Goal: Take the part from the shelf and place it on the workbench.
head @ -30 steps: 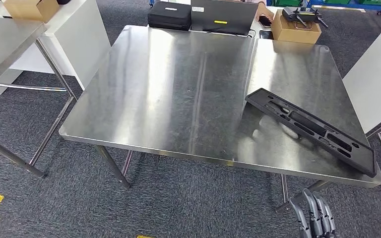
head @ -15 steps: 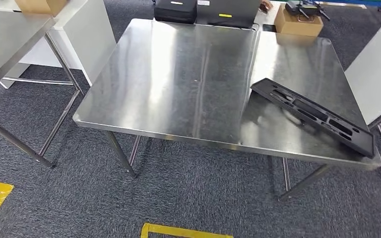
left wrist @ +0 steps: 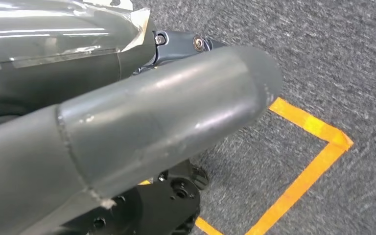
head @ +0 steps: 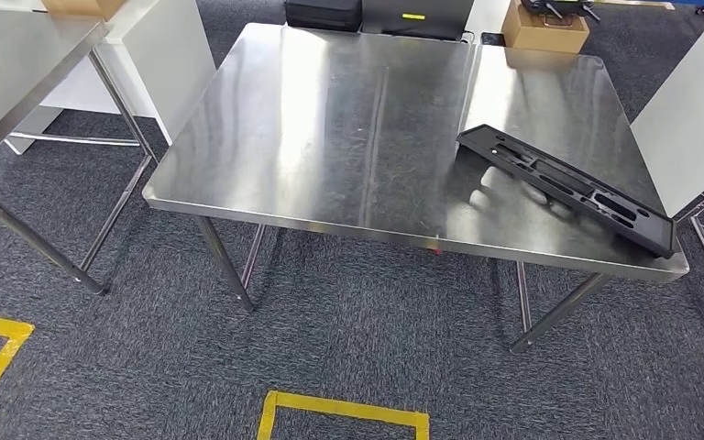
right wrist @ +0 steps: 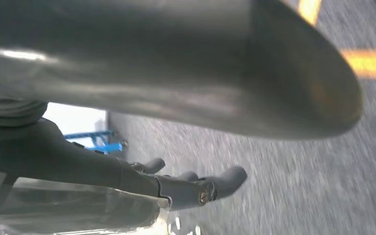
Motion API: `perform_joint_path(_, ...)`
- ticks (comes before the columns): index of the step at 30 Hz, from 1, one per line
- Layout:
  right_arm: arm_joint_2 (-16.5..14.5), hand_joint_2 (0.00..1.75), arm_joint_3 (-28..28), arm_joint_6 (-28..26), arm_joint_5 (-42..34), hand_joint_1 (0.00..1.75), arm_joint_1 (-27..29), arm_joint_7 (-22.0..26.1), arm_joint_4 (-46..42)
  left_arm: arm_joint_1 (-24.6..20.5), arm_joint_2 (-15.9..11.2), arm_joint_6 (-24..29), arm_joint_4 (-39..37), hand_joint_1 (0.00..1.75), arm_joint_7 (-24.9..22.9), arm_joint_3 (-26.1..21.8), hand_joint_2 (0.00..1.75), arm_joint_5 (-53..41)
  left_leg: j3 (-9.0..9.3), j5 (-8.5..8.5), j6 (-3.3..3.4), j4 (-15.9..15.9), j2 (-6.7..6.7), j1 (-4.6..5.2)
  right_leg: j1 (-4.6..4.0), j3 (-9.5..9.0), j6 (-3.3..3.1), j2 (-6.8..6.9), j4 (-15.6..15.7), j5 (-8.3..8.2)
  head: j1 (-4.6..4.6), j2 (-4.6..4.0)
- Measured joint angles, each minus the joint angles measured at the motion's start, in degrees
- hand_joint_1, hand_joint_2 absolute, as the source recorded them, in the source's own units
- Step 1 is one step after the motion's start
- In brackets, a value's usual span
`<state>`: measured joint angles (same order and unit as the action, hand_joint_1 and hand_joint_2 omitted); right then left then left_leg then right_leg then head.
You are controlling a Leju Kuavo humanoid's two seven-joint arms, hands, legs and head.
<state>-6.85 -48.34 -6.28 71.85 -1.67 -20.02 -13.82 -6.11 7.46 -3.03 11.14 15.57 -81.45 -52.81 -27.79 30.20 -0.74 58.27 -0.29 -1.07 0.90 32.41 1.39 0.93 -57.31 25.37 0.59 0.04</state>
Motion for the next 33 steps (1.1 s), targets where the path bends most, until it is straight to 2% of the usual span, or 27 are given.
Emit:
perform_joint_path(2, -0.75, 0.0, -0.02, 0.84, 0.33, 0.0, -0.48, -0.51, 0.74, 0.01, 0.02, -0.04, -0.01, 0.0, 0.14, 0.07, 0.0, -0.13, -0.8, -0.42, 0.86, -0.38, 0.03, 0.16, -0.06, 0.57, 0.97, -0.03, -0.26, -0.41, -0.04, 0.0)
perform_joint_path(3, -1.02, 0.0, -0.02, 1.36, 0.63, 0.0, -0.65, -0.52, 1.0, -0.02, 0.07, -0.06, -0.01, 0.0, 0.17, 0.1, 0.0, -0.25, -1.33, -0.86, 1.6, -0.58, 0.12, 0.18, -0.07, 1.17, 1.12, -0.11, -0.94, 0.24, -0.05, 0.0)
perform_joint_path(4, -1.26, 0.0, 0.0, 1.94, 1.13, 0.0, -0.79, -0.36, 1.24, -0.05, 0.12, -0.05, -0.01, 0.0, 0.19, 0.15, 0.0, -0.38, -1.97, -1.43, 2.45, -0.76, 0.22, 0.16, -0.06, 1.99, 0.98, -0.21, -2.56, 1.77, 0.03, 0.0)
perform_joint_path(5, -1.44, 0.0, 0.08, 2.49, 1.9, 0.0, -0.9, -0.07, 1.42, -0.06, 0.15, -0.02, -0.01, 0.0, 0.18, 0.23, 0.0, -0.51, -2.67, -2.03, 3.15, -0.86, 0.34, 0.15, 0.04, 3.07, 0.63, -0.32, -5.25, 4.04, 0.09, 0.0)
perform_joint_path(7, -1.68, 0.0, 0.67, 2.97, 3.92, 0.0, -1.01, 0.58, 1.61, -0.06, 0.15, 0.25, 0.01, 0.0, -0.04, 0.45, 0.0, -0.63, -4.22, -3.23, 3.79, -0.84, 0.47, 0.3, 0.04, 5.13, 0.26, -0.47, -12.51, 8.44, 0.25, 0.0)
perform_joint_path(8, -1.72, 0.0, 1.09, 2.9, 4.75, 0.0, -1.03, 0.81, 1.67, -0.05, 0.15, 0.42, 0.01, 0.0, -0.23, 0.53, 0.0, -0.65, -5.04, -3.88, 3.83, -0.81, 0.56, 0.38, 0.04, 5.42, 0.52, -0.51, -15.28, 9.36, 0.24, 0.0)
perform_joint_path(9, -1.72, 0.0, 1.5, 2.8, 5.32, 0.0, -1.07, 1.02, 1.69, -0.04, 0.17, 0.57, 0.0, 0.0, -0.42, 0.57, 0.0, -0.65, -5.75, -4.51, 3.78, -0.77, 0.64, 0.44, 0.03, 4.91, 0.98, -0.53, -16.45, 9.22, 0.23, 0.0)
perform_joint_path(10, -1.72, 0.0, 1.82, 2.71, 5.58, 0.0, -1.14, 1.2, 1.71, -0.04, 0.21, 0.68, -0.01, 0.0, -0.56, 0.6, 0.0, -0.65, -6.45, -5.17, 3.7, -0.75, 0.68, 0.49, 0.0, 3.29, 1.51, -0.55, -15.46, 8.15, 0.24, 0.0)
perform_joint_path(11, -1.7, 0.0, 2.05, 2.66, 5.75, 0.0, -1.22, 1.41, 1.72, -0.04, 0.26, 0.74, -0.01, 0.0, -0.63, 0.61, 0.0, -0.66, -7.07, -5.8, 3.58, -0.73, 0.68, 0.52, -0.01, 0.73, 1.86, -0.58, -12.48, 6.77, 0.23, 0.0)
perform_joint_path(12, -1.68, 0.0, 2.31, 2.63, 5.91, 0.0, -1.34, 1.67, 1.72, -0.05, 0.34, 0.8, -0.01, 0.0, -0.64, 0.62, 0.0, -0.65, -7.58, -6.4, 3.39, -0.71, 0.66, 0.54, -0.09, -2.43, 1.87, -0.63, -8.2, 5.83, 0.23, 0.0)
perform_joint_path(13, -1.66, 0.0, 2.58, 2.64, 6.16, 0.0, -1.48, 1.98, 1.72, -0.06, 0.44, 0.85, -0.01, 0.0, -0.63, 0.63, 0.0, -0.64, -8.07, -7.03, 3.12, -0.69, 0.65, 0.59, -0.37, -5.63, 1.58, -0.7, -3.37, 5.52, 0.22, 0.01)
perform_joint_path(14, -1.64, 0.0, 2.87, 2.7, 6.53, 0.0, -1.6, 2.27, 1.74, -0.06, 0.54, 0.89, -0.01, 0.0, -0.58, 0.63, 0.0, -0.61, -8.39, -7.66, 2.78, -0.77, 0.69, 0.63, -0.61, -7.71, 1.16, -0.77, 0.28, 5.69, 0.18, 0.01)
perform_joint_path(15, -1.64, 0.0, 3.19, 2.78, 6.99, 0.0, -1.69, 2.5, 1.78, -0.07, 0.62, 0.9, -0.01, 0.0, -0.5, 0.63, 0.0, -0.55, -8.58, -8.23, 2.45, -0.87, 0.76, 0.62, -0.88, -8.82, 0.72, -0.83, 2.62, 6.03, 0.2, 0.01)
perform_joint_path(16, -1.64, 0.0, 3.56, 2.89, 7.49, 0.0, -1.73, 2.61, 1.81, -0.04, 0.67, 0.91, -0.01, 0.0, -0.4, 0.63, 0.0, -0.44, -8.7, -8.85, 2.07, -1.05, 0.8, 0.61, -1.11, -8.93, 0.32, -0.84, 3.63, 6.05, 0.18, 0.01)
perform_joint_path(17, -1.66, 0.0, 3.93, 3.03, 7.93, 0.0, -1.73, 2.62, 1.9, 0.01, 0.66, 0.97, -0.01, 0.0, -0.28, 0.62, 0.0, -0.28, -8.86, -9.23, 1.71, -1.17, 0.8, 0.52, -0.81, -8.44, -0.1, -0.8, 3.64, 5.61, 0.19, 0.0)
perform_joint_path(18, -1.68, 0.0, 4.29, 3.16, 8.3, 0.0, -1.72, 2.58, 1.96, 0.06, 0.64, 1.08, -0.01, 0.0, -0.18, 0.62, 0.0, -0.09, -9.17, -8.72, 1.41, -0.87, 0.71, 0.43, -0.53, -8.02, -0.61, -0.69, 3.67, 5.04, 0.17, 0.01)
perform_joint_path(19, -1.69, 0.0, 4.65, 3.37, 8.59, 0.0, -1.71, 2.53, 2.02, 0.14, 0.64, 1.21, -0.01, 0.0, -0.08, 0.61, 0.0, 0.18, -9.67, -7.02, 1.11, 0.29, 0.59, 0.34, -0.22, -7.48, -1.29, -0.56, 3.72, 4.36, 0.05, 0.01)
perform_joint_path(20, -1.73, 0.0, 4.96, 3.55, 8.8, 0.0, -1.69, 2.49, 2.09, 0.2, 0.63, 1.37, -0.01, 0.0, 0.01, 0.6, 0.0, 0.43, -10.36, -4.23, 0.87, 2.64, 0.46, 0.24, 0.07, -6.86, -1.86, -0.4, 3.75, 3.64, -0.06, 0.01)
perform_joint_path(22, -1.79, 0.0, 5.59, 3.82, 9.22, 0.0, -1.63, 2.46, 2.15, 0.24, 0.63, 1.67, -0.01, 0.0, 0.12, 0.52, 0.0, 0.98, -11.81, 1.84, 0.35, 9.98, 0.32, 0.07, -0.05, -5.36, -2.45, -0.12, 3.59, 2.34, -0.26, 0.0)
perform_joint_path(23, -1.82, 0.0, 5.89, 3.86, 9.48, 0.0, -1.59, 2.51, 2.19, 0.24, 0.6, 1.8, -0.01, 0.0, 0.15, 0.45, 0.0, 1.19, -12.15, 3.18, 0.07, 13.37, 0.29, -0.03, -0.11, -4.64, -2.39, -0.01, 3.4, 1.73, -0.27, 0.0)
perform_joint_path(24, -1.83, 0.0, 6.17, 3.87, 9.74, 0.0, -1.59, 2.55, 2.22, 0.24, 0.55, 1.89, -0.01, 0.0, 0.18, 0.34, 0.0, 1.39, -11.89, 3.06, -0.17, 15.42, 0.29, -0.17, -0.1, -3.8, -2.24, 0.08, 3.07, 1.17, -0.28, 0.0)
perform_joint_path(25, -1.85, 0.0, 6.48, 3.83, 10.0, 0.0, -1.59, 2.6, 2.24, 0.25, 0.51, 1.92, -0.01, 0.0, 0.26, 0.22, 0.0, 1.53, -10.77, 1.76, -0.38, 15.59, 0.3, -0.37, -0.03, -2.87, -1.99, 0.12, 2.59, 0.71, -0.29, 0.0)
perform_joint_path(26, -1.87, 0.0, 6.79, 3.76, 10.25, 0.0, -1.59, 2.62, 2.24, 0.27, 0.49, 1.89, -0.01, 0.0, 0.38, 0.12, 0.0, 1.61, -8.6, 0.1, -0.58, 13.67, 0.32, -0.6, 0.09, -1.87, -1.68, 0.13, 1.94, 0.32, -0.3, 0.0)
perform_joint_path(27, -1.88, 0.0, 7.08, 3.65, 10.44, 0.0, -1.6, 2.61, 2.24, 0.26, 0.53, 1.83, -0.01, 0.0, 0.53, 0.04, 0.0, 1.66, -5.84, -0.73, -0.82, 10.21, 0.31, -0.85, 0.19, -0.8, -1.33, 0.14, 1.18, 0.03, -0.32, 0.0)
perform_joint_path(29, -1.91, 0.0, 7.53, 3.49, 10.77, 0.0, -1.62, 2.6, 2.24, 0.27, 0.65, 1.73, -0.02, 0.0, 0.74, -0.03, 0.0, 1.68, -1.04, -0.11, -0.88, 3.09, 0.09, -0.84, 0.06, 0.95, -0.58, 0.16, -0.31, -0.44, -0.35, 0.01)
perform_joint_path(31, -1.95, 0.0, 7.84, 3.45, 10.88, 0.0, -1.63, 2.6, 2.24, 0.39, 0.73, 1.64, -0.03, 0.0, 0.83, -0.11, 0.0, 1.68, 0.03, 0.99, -0.09, 0.44, -0.15, -0.33, -0.21, 1.82, 0.41, 0.2, -0.87, -1.2, -0.34, 0.01)
perform_joint_path(33, -1.97, 0.0, 8.1, 3.38, 10.89, 0.0, -1.54, 2.5, 2.28, 0.62, 0.87, 1.46, -0.04, 0.0, 0.87, -0.17, 0.0, 1.68, -1.05, 0.25, 1.44, 0.18, 0.03, -0.05, -0.14, 2.45, 1.29, 0.12, -1.09, -1.49, -0.35, 0.01)
